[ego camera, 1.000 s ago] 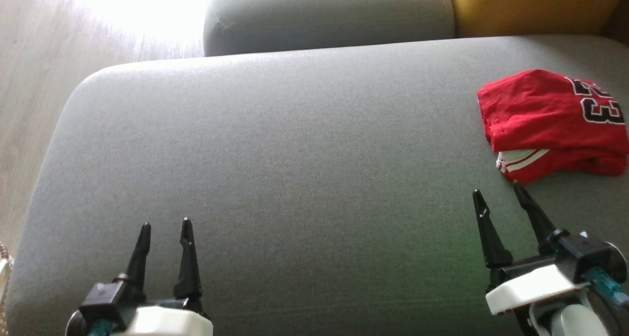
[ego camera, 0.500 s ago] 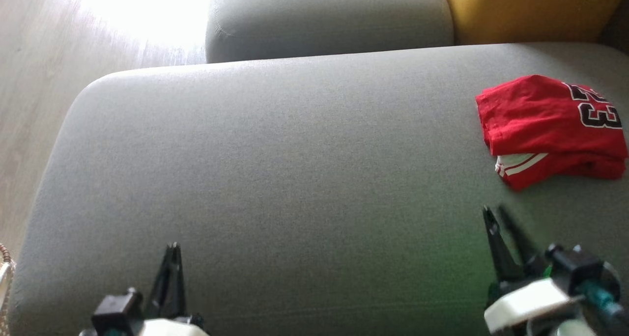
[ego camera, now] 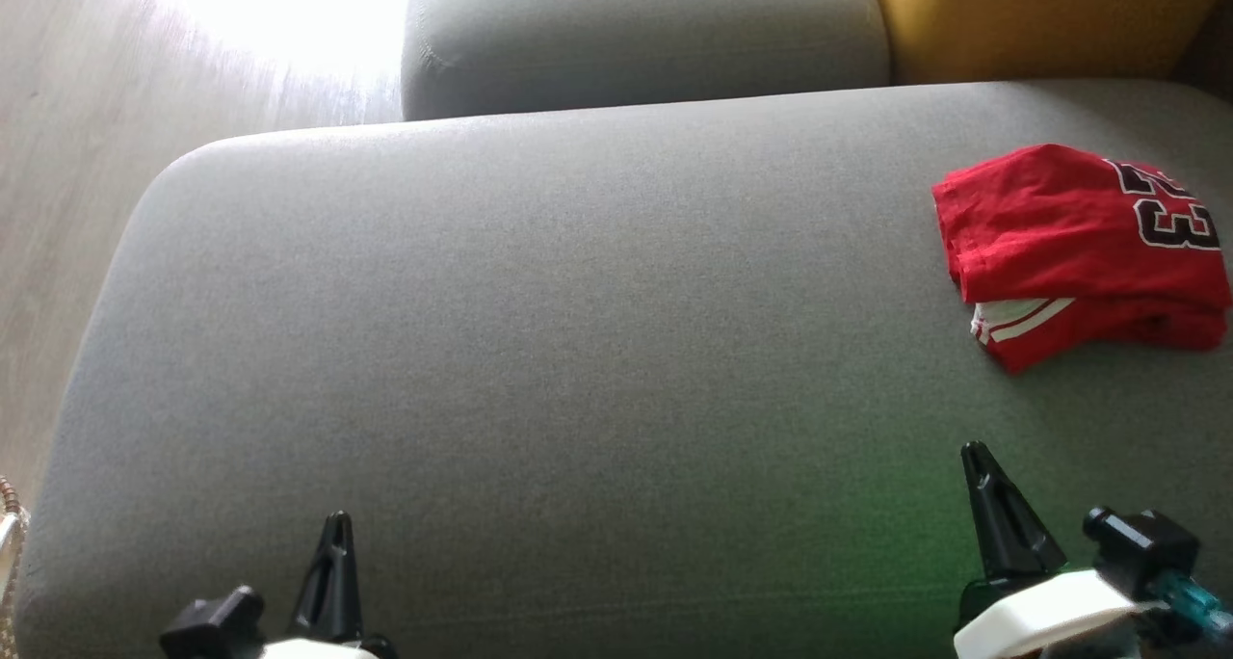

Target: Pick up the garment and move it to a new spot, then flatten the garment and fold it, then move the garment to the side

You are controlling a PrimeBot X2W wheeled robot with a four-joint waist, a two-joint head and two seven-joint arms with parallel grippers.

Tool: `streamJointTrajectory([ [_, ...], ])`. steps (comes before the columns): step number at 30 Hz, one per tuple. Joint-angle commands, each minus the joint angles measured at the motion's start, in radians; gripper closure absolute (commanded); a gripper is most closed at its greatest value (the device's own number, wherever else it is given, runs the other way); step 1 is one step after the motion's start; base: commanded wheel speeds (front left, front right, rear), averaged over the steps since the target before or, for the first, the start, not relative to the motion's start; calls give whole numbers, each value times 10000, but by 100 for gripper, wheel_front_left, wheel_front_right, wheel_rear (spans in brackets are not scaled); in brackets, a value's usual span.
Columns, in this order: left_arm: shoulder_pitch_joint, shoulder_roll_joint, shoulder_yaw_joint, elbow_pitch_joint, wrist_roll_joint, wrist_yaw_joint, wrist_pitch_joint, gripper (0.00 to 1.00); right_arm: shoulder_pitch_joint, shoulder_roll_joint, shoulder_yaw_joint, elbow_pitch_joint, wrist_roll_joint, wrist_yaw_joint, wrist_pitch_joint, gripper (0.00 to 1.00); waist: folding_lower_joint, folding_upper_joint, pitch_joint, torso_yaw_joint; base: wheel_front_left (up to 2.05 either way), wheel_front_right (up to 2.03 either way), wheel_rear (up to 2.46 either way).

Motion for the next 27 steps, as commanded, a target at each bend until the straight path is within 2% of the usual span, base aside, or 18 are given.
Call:
streamJointTrajectory([
  [1,-540,88,140,-232,-300,-81,55,100,-558,-46,-37,-284,348,0,87,100,0,0,6,-1,0,0,0],
  [27,-1196,207,495,151,-3198,-487,636,100,-925,-62,-134,-87,3412,-1,797,100,0,0,106,-18,0,0,0],
])
